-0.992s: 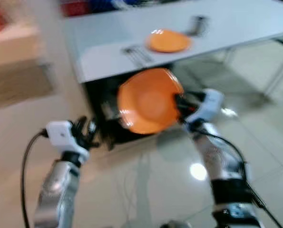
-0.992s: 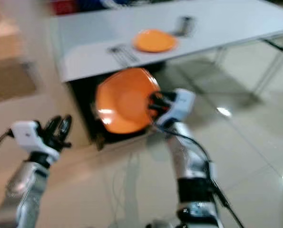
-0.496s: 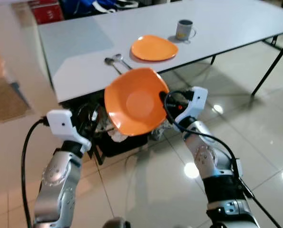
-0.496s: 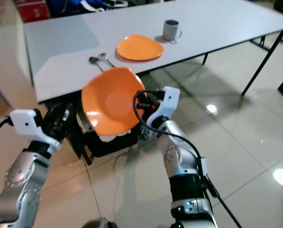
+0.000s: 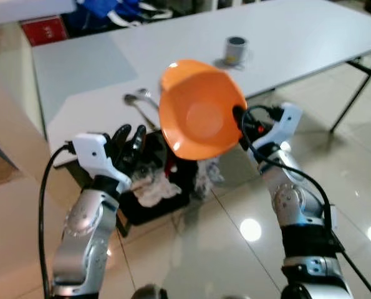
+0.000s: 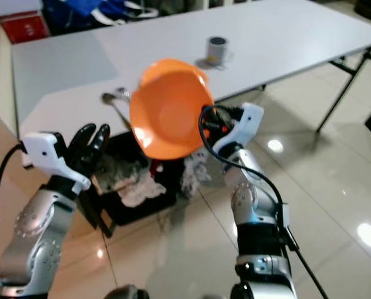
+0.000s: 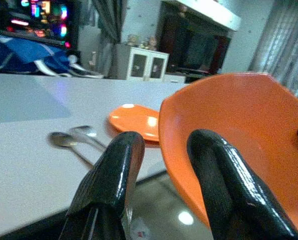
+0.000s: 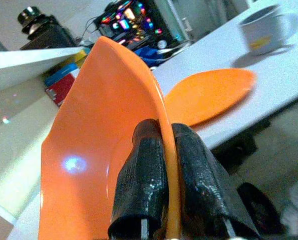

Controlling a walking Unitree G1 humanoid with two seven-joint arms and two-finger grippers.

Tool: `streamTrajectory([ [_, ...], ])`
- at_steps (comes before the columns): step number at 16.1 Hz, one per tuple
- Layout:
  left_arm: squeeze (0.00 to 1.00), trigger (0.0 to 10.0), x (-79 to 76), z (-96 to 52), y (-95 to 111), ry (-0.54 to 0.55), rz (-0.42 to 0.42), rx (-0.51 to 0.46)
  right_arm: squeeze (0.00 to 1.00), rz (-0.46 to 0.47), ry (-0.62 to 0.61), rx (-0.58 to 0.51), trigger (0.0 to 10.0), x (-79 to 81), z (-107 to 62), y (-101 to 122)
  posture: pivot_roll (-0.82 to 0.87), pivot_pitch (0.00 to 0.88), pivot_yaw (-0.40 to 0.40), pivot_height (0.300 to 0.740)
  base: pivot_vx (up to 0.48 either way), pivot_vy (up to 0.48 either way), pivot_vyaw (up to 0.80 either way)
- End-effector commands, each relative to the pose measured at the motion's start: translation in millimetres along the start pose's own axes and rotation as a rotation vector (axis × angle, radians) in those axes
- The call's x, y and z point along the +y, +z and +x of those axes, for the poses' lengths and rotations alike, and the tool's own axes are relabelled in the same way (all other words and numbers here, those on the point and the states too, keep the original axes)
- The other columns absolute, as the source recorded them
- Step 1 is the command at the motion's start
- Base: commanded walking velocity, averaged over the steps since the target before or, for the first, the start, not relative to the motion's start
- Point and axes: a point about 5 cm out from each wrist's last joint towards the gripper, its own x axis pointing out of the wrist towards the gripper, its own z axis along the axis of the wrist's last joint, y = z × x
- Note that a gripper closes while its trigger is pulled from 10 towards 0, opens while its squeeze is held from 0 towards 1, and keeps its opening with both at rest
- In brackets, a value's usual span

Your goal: Setting the table

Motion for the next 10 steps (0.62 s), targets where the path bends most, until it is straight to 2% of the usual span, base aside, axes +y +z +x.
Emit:
streamTrajectory([
  [1, 0.00, 10.0, -0.4, 0.6, 3.3, -0.001, 0.002, -0.006, 0.00, 0.007, 0.035, -0.051, 10.0, 8.1, 3.8, 12.7, -0.09, 0.092, 0.026, 0.740, 0.480, 0.000, 0.00],
  [4, 0.00, 10.0, -0.7, 0.3, 4.1, -0.004, 0.005, -0.003, 0.00, 0.017, 0.030, -0.060, 10.0, 8.4, 4.6, 15.2, -0.09, 0.094, 0.026, 0.740, 0.480, 0.000, 0.00],
  [5, 0.00, 10.0, -0.9, 0.7, 4.9, -0.007, 0.006, -0.003, 0.00, 0.043, 0.036, -0.078, 10.0, 11.4, 6.8, 20.1, -0.09, 0.096, 0.028, 0.740, 0.480, 0.000, 0.00],
  [8, 0.00, 10.0, -1.1, 1.6, 6.1, -0.011, 0.007, -0.006, 0.00, 0.043, 0.055, -0.114, 10.0, 19.1, 11.9, 33.2, -0.09, 0.097, 0.028, 0.740, 0.480, 0.000, 0.00],
  [10, 0.00, 10.0, -1.8, 1.9, 6.5, -0.013, 0.008, -0.007, 0.00, 0.042, 0.029, -0.120, 10.0, 15.6, 13.7, 36.0, -0.09, 0.098, 0.028, 0.740, 0.480, 0.000, 0.00],
])
